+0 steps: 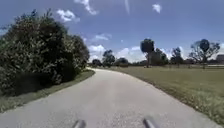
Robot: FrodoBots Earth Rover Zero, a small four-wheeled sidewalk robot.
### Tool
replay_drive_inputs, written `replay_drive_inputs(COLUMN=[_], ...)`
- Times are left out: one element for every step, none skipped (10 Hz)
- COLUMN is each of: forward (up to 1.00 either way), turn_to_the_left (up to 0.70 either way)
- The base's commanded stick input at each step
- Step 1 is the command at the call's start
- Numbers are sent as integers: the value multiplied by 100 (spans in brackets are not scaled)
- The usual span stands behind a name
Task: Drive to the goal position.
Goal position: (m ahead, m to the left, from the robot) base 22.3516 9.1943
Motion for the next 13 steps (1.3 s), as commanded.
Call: replay_drive_inputs(forward=[50, 50, 50, 50, 50, 50, 50, 50, 50, 50, 50, 50, 50], turn_to_the_left=[0, 0, 0, 0, 0, 0, 0, 0, 0, 0, 0, 0, 0])
